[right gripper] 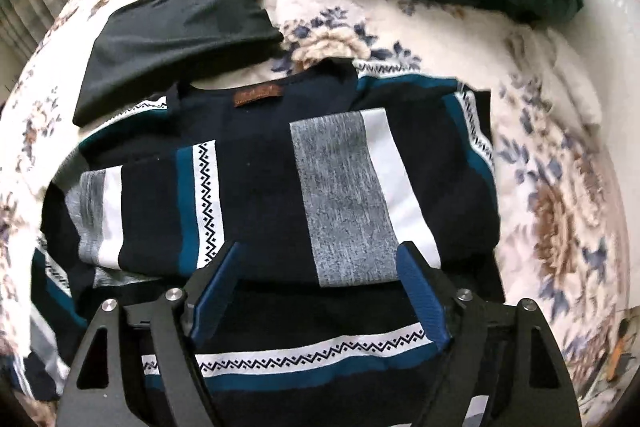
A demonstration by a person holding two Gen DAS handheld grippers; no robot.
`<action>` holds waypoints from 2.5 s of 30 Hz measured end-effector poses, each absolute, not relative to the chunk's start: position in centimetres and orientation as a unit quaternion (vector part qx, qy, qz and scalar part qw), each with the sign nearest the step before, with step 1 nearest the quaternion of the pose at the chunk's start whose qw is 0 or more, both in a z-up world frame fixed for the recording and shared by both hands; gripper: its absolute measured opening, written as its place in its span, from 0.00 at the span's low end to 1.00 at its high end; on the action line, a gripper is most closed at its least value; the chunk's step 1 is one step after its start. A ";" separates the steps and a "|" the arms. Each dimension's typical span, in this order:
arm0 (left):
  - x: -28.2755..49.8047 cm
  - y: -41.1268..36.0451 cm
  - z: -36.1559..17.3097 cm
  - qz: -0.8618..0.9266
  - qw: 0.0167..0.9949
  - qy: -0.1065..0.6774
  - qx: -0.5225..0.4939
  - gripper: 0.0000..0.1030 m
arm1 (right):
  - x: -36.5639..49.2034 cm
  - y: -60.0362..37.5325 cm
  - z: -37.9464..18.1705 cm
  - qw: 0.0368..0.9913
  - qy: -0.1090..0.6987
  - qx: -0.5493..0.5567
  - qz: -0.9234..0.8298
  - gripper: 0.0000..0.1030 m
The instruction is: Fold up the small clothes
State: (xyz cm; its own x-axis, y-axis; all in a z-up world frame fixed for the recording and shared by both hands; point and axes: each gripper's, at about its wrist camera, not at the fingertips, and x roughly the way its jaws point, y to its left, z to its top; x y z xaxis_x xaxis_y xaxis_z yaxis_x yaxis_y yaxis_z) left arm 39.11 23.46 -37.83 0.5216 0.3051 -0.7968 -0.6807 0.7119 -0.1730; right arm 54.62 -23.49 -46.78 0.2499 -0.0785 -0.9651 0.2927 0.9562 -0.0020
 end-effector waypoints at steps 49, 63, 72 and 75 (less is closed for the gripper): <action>39.7 2.6 -46.1 0.218 0.778 0.586 -0.057 0.94 | 61.5 -30.9 -52.3 0.737 0.633 0.234 0.024 0.09; 48.1 1.6 -44.0 0.191 0.816 0.541 -0.065 0.94 | 58.2 -44.4 -52.8 0.723 0.637 0.251 -0.093 0.46; 52.4 -0.5 -48.4 0.159 0.805 0.570 0.037 0.94 | 57.6 -43.8 -51.6 0.718 0.596 0.355 -0.058 0.57; 52.4 0.6 -50.2 0.162 0.789 0.592 0.033 0.95 | 59.3 -40.7 -52.9 0.729 0.628 0.271 -0.031 0.57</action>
